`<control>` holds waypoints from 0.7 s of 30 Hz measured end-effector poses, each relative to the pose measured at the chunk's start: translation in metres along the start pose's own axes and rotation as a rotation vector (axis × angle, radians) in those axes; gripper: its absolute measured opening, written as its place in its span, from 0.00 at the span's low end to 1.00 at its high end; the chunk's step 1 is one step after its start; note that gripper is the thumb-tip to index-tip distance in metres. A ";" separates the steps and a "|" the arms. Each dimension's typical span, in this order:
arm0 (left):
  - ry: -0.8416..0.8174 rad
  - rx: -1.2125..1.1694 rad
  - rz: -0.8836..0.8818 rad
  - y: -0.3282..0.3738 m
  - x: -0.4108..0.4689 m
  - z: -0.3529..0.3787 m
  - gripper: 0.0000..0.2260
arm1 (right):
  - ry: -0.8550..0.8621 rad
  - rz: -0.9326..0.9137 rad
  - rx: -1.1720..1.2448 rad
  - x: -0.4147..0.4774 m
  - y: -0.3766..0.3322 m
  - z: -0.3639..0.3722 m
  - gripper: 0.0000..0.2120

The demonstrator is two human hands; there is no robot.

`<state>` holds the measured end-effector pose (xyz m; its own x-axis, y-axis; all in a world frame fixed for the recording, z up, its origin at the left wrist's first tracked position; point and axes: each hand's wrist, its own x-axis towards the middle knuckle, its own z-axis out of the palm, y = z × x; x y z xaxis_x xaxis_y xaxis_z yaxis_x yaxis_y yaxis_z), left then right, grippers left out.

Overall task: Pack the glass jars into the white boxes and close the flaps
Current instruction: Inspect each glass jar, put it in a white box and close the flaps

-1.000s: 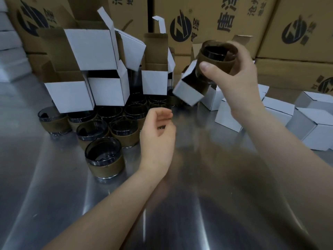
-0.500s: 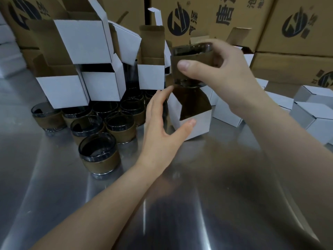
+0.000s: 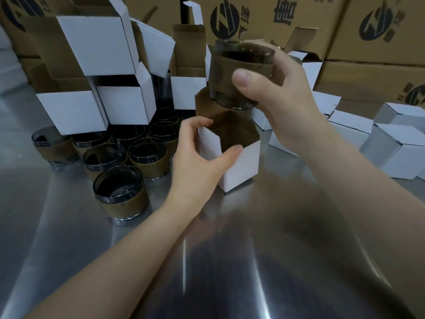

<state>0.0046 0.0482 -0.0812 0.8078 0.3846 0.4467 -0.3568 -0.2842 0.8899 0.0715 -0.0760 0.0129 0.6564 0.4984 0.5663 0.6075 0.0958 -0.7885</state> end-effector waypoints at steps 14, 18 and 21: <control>-0.008 -0.105 0.027 -0.003 0.003 -0.001 0.25 | -0.182 -0.025 -0.424 0.000 0.013 -0.008 0.30; -0.028 -0.089 0.030 -0.004 0.002 0.000 0.25 | -0.237 0.004 -0.423 0.003 0.006 -0.014 0.30; -0.037 -0.086 0.033 -0.005 0.002 -0.001 0.27 | -0.287 0.050 -0.432 0.004 0.003 -0.018 0.30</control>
<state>0.0076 0.0509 -0.0848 0.8113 0.3434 0.4732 -0.4206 -0.2193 0.8803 0.0840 -0.0894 0.0170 0.5771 0.7155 0.3937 0.7474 -0.2684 -0.6077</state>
